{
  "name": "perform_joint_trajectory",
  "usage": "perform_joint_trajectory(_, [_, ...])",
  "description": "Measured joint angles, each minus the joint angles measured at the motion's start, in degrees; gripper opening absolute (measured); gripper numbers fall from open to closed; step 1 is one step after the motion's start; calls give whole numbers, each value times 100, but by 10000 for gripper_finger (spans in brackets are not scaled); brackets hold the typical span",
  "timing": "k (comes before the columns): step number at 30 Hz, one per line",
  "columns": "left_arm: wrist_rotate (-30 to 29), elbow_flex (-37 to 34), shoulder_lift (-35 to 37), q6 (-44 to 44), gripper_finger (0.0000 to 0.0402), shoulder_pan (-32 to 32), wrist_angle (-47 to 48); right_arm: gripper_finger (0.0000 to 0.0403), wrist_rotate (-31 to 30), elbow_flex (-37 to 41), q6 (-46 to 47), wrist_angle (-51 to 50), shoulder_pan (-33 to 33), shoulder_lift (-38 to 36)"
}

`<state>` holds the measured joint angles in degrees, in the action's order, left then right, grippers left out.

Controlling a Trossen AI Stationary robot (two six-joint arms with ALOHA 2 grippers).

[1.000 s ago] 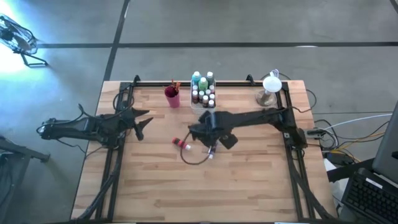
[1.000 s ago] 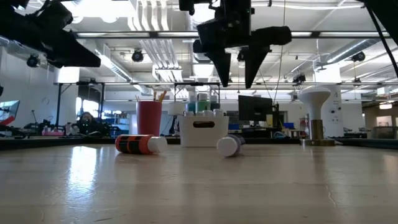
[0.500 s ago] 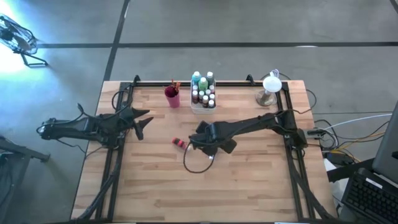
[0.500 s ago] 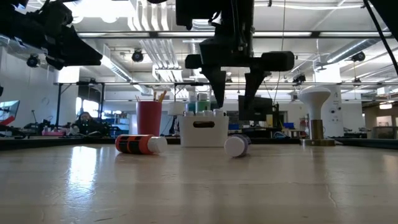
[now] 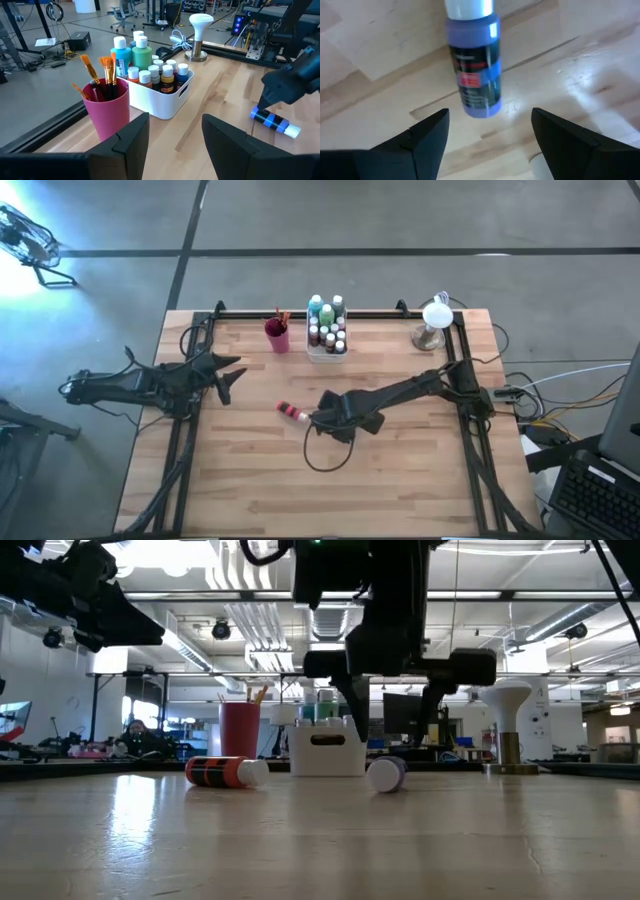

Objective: Pick & Place Paint Supplies
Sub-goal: Put the violet paint bottle into the white bin

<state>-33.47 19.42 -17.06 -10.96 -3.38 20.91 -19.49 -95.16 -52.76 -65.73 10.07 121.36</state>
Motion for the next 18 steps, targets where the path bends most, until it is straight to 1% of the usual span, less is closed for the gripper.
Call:
perform_joint_trajectory(4, [0, 0, 0, 2, 188, 0, 2, 274, -4, 264, -10, 431, -9, 0])
perform_joint_trajectory(12, [0, 0, 0, -17, 188, -2, 0, 244, 2, 787, -38, 1330, -9, 0])
perform_joint_trajectory(18, [18, 0, -3, -340, 188, -2, 12, 225, 158, 1267, 8, 1915, -20, -51])
